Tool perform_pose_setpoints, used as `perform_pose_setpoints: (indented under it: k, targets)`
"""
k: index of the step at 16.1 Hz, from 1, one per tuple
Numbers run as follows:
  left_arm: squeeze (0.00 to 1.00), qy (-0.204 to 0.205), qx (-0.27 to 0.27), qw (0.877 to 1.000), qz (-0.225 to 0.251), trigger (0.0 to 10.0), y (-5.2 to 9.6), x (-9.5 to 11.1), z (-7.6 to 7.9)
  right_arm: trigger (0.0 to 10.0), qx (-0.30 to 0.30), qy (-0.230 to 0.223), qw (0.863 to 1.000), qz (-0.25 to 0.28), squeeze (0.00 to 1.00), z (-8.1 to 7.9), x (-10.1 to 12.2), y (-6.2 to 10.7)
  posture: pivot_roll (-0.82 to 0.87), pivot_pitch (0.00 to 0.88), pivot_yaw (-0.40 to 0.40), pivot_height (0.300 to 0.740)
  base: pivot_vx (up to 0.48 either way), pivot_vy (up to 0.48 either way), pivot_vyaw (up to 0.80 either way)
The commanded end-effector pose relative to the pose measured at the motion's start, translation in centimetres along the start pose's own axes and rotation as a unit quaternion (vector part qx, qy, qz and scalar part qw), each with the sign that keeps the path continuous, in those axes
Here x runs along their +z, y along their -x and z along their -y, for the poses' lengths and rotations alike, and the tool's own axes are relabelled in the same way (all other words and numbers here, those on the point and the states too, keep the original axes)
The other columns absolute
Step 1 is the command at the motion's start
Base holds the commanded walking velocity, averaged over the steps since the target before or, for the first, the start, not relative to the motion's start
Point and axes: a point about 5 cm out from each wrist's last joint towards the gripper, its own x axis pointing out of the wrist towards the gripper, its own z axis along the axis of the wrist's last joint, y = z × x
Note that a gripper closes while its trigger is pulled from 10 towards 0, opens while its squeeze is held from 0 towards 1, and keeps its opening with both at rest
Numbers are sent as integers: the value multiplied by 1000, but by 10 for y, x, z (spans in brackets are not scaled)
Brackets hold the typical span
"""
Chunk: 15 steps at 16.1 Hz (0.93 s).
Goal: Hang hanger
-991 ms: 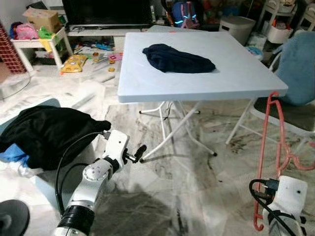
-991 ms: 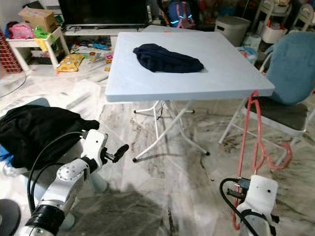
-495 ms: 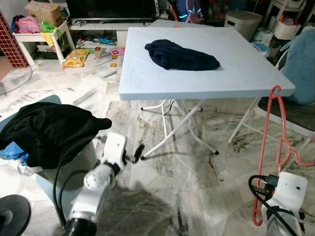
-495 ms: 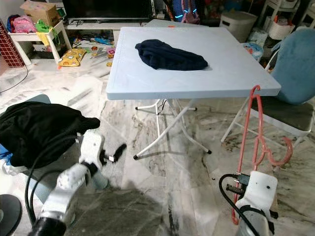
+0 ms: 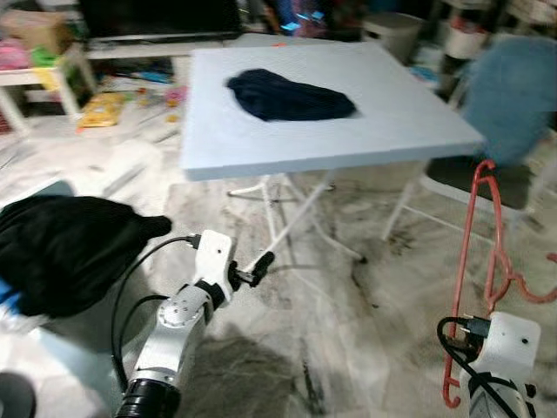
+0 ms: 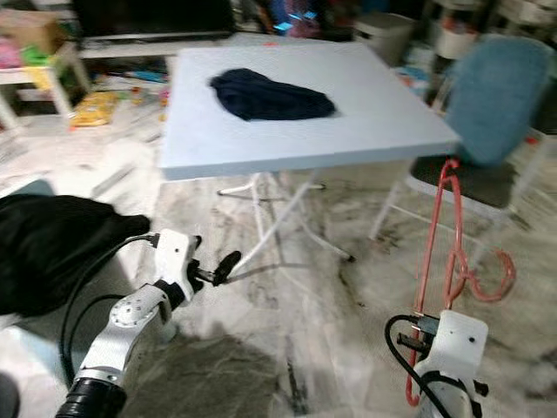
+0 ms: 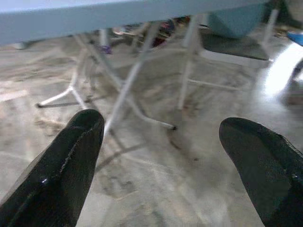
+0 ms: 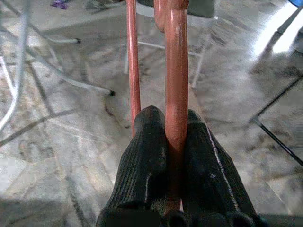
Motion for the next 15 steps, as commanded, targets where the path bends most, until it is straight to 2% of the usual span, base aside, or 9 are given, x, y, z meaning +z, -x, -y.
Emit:
perform_pose_setpoints:
  k: [1,13,15]
  targets:
    - [0,-2,-9,1000,3,10000,-2,5,1,10000,-6,-3,1000,20,0,2,9,2,-12,0,-20,740,244,0,-800]
    - [0,-11,-50,998,-33,10000,-8,-7,0,10000,-9,2,1000,23,0,-1,11,1,-33,0,-12,740,161,0,-800]
    - [0,-12,-51,998,-35,10000,-10,-8,-1,10000,-8,1,1000,22,0,-2,11,1,-35,0,-10,740,0,0,0]
